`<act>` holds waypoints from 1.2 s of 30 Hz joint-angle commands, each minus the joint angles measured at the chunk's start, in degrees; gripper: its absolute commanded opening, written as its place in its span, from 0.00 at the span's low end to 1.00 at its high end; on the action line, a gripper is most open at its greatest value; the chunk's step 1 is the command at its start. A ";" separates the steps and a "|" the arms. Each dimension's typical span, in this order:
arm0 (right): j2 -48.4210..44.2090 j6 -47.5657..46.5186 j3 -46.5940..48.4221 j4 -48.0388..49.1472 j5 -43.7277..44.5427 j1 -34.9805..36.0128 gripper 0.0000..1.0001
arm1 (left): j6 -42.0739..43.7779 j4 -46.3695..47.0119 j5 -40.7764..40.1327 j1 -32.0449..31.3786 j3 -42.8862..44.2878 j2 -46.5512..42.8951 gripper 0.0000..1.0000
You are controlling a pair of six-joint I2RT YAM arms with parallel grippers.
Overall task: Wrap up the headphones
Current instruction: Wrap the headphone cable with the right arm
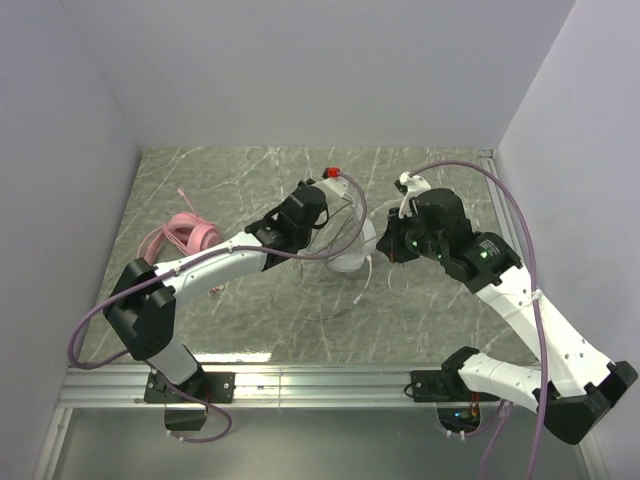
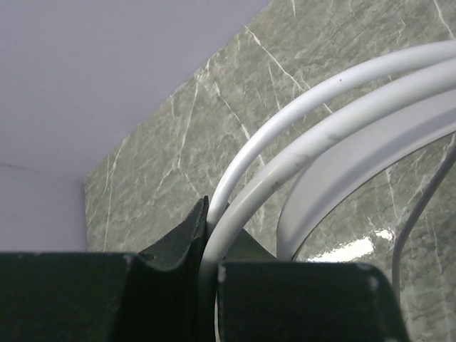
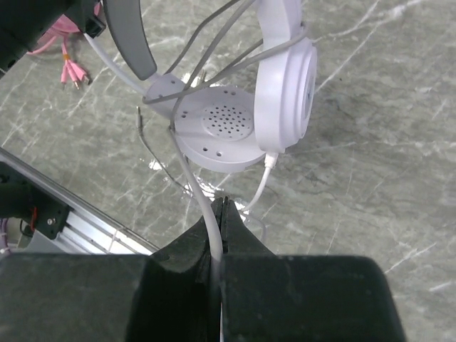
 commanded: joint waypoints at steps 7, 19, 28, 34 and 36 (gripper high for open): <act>-1.26 3.66 5.11 -0.24 -7.92 -2.36 0.00 | -2.49 4.20 -10.79 1.43 2.48 1.75 0.00; -0.03 1.99 6.78 -3.05 1.65 -2.88 0.00 | -1.03 0.16 -7.04 2.75 1.70 0.55 0.00; 2.87 0.67 8.72 -5.86 5.87 -4.03 0.00 | -0.05 -1.51 -6.50 3.01 2.05 -1.48 0.00; 4.80 -1.00 9.33 -6.21 8.68 -4.03 0.00 | 3.46 -2.66 -2.72 2.93 0.03 -4.47 0.00; 5.68 -1.26 9.77 -5.87 9.91 -4.12 0.00 | 3.99 -5.36 1.03 2.93 0.11 -5.96 0.00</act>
